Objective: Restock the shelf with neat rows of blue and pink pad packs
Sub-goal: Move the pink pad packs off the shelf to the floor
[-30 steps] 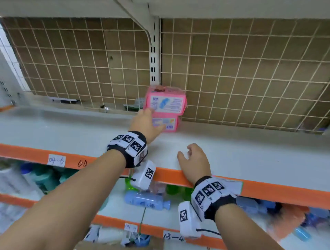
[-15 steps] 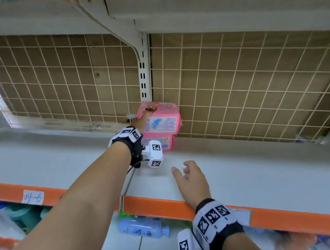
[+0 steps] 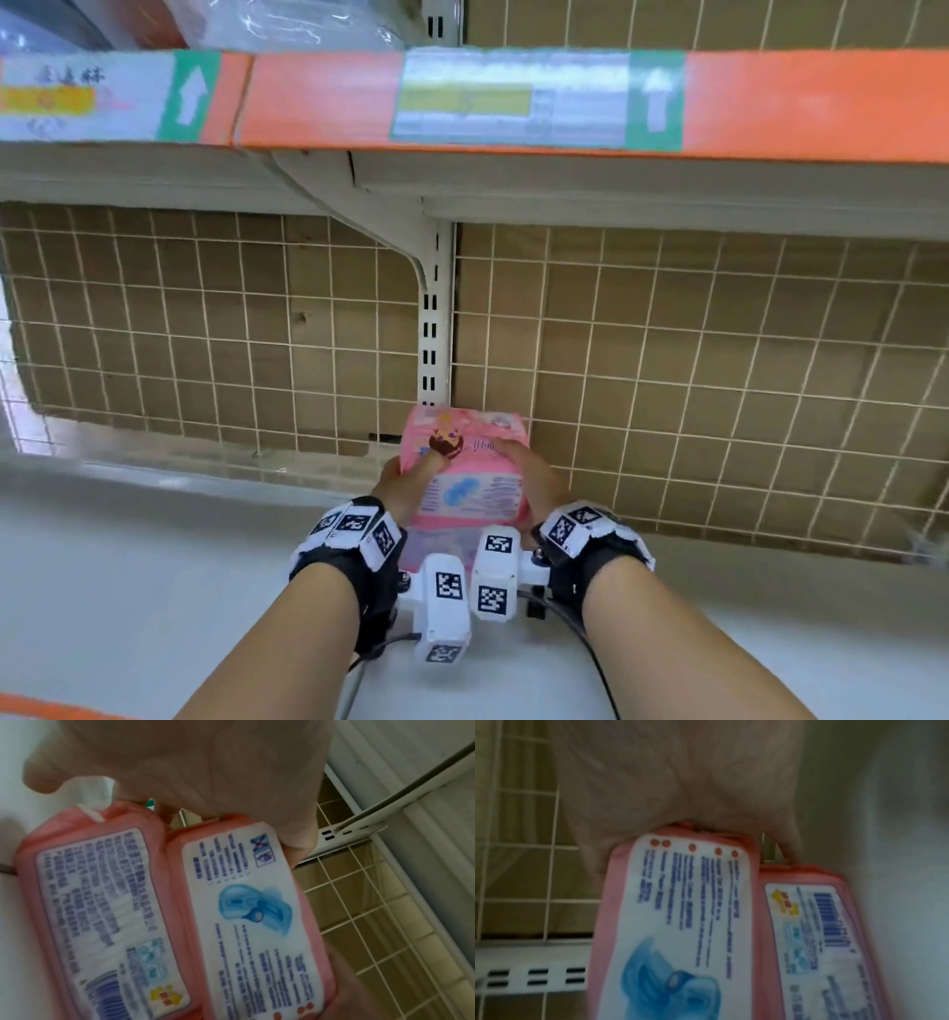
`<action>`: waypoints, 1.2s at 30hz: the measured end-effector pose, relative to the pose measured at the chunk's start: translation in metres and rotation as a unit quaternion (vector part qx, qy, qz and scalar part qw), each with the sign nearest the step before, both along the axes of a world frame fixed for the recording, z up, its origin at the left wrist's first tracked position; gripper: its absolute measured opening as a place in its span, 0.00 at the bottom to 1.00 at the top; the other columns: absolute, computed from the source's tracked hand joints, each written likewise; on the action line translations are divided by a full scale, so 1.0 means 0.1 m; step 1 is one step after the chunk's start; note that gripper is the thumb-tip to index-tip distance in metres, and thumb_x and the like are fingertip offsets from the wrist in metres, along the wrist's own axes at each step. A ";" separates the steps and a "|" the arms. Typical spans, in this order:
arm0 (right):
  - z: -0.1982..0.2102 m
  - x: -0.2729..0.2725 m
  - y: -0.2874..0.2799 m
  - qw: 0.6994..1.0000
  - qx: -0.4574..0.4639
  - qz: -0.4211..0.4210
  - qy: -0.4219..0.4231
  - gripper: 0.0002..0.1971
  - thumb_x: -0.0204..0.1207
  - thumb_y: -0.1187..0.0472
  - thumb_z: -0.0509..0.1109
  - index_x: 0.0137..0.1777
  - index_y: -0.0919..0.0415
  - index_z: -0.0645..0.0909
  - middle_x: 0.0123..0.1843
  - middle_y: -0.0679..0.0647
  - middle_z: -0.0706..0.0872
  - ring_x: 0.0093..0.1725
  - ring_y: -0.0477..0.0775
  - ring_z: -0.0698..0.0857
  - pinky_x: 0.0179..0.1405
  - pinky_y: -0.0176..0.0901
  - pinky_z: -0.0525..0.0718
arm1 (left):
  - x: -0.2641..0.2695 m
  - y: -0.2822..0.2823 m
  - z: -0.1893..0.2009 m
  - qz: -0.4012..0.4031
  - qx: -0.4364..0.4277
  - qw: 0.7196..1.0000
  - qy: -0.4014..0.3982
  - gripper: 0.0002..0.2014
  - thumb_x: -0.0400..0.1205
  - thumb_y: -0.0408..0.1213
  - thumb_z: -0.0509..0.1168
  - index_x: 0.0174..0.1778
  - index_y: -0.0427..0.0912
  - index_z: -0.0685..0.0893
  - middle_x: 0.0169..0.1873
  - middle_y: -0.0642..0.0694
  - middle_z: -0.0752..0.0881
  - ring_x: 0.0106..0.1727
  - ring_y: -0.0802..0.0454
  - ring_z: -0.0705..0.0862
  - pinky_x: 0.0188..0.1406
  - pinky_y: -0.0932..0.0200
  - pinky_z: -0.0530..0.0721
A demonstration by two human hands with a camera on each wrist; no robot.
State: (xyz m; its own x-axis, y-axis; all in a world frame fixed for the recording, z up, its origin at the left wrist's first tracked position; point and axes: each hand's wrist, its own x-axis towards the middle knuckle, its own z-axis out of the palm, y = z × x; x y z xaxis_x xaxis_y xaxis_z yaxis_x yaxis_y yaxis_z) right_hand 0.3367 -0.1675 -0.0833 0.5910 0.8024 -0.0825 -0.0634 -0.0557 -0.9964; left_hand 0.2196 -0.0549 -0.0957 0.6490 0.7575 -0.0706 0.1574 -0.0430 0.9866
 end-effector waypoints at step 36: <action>-0.22 -0.56 -2.82 0.968 -0.056 -0.137 -0.205 0.14 0.74 0.67 0.69 0.55 0.52 0.73 0.47 0.50 0.80 0.46 0.52 0.81 0.45 0.42 0.82 | -0.89 -2.80 -0.14 -0.031 0.262 0.963 -0.054 0.35 0.64 0.36 0.79 0.61 0.49 0.65 0.54 0.57 0.75 0.53 0.61 0.77 0.50 0.73 0.71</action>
State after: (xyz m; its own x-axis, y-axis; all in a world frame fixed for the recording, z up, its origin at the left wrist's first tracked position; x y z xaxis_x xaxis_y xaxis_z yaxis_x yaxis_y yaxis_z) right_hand 0.2811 -0.4498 -0.1057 0.7817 0.6108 0.1257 0.3077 -0.2024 -0.9297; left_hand 0.1303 -0.3349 -0.1095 0.6765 0.6304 0.3807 0.0363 -0.5449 0.8377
